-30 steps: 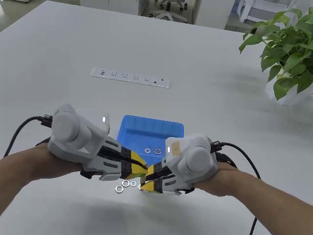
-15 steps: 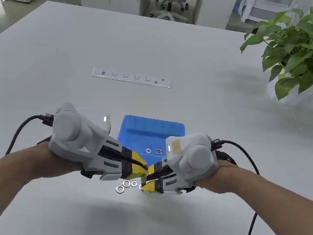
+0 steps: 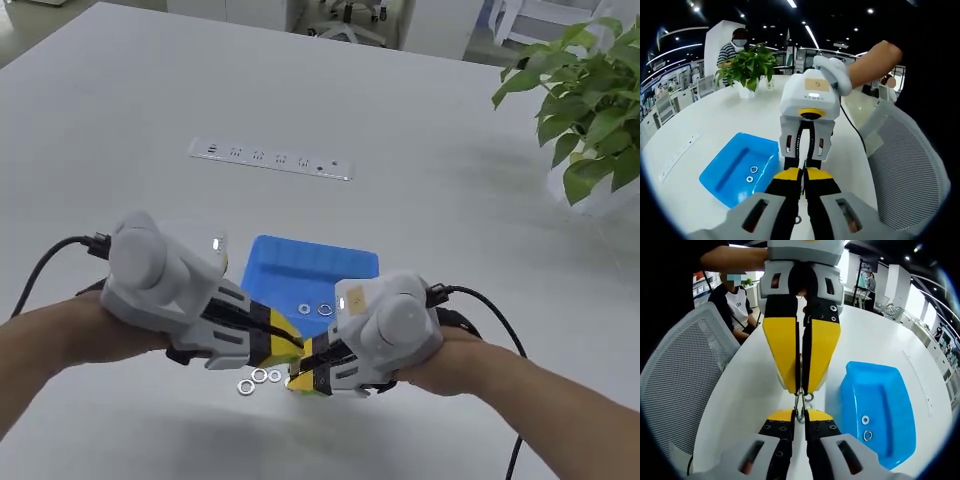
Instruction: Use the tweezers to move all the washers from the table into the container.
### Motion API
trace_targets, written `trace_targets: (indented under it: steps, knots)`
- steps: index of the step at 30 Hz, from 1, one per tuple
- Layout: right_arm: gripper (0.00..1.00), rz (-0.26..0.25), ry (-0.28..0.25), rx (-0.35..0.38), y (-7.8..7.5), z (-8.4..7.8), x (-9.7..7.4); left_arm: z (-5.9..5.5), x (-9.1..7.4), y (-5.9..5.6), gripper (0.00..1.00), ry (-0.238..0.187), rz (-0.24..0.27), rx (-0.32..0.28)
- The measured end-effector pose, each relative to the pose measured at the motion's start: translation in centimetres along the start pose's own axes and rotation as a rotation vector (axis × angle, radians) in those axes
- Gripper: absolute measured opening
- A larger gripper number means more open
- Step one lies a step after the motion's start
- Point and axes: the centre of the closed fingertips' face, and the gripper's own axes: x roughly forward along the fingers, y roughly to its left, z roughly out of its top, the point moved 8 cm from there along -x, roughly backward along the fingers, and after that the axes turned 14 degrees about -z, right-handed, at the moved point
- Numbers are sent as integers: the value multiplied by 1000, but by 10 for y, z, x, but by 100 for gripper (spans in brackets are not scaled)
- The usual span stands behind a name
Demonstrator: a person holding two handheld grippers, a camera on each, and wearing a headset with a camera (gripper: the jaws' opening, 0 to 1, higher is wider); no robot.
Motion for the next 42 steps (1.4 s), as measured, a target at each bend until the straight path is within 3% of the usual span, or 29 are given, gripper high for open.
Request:
trace_targets:
  steps: [13,28,34,42]
  knots:
    - [8,-13,-4,14,1,0,0,2,-1,-5,12,9,-2,3]
    - [8,-31,-23,21,2,4,-3,-11,-14,-7,38,54,25,-32]
    - [8,-42,-34,10,1,12,-10,-16,-22,-11,52,37,42,-55]
    - [8,-60,-53,4,-1,21,-19,-25,-28,-15,60,28,53,-98]
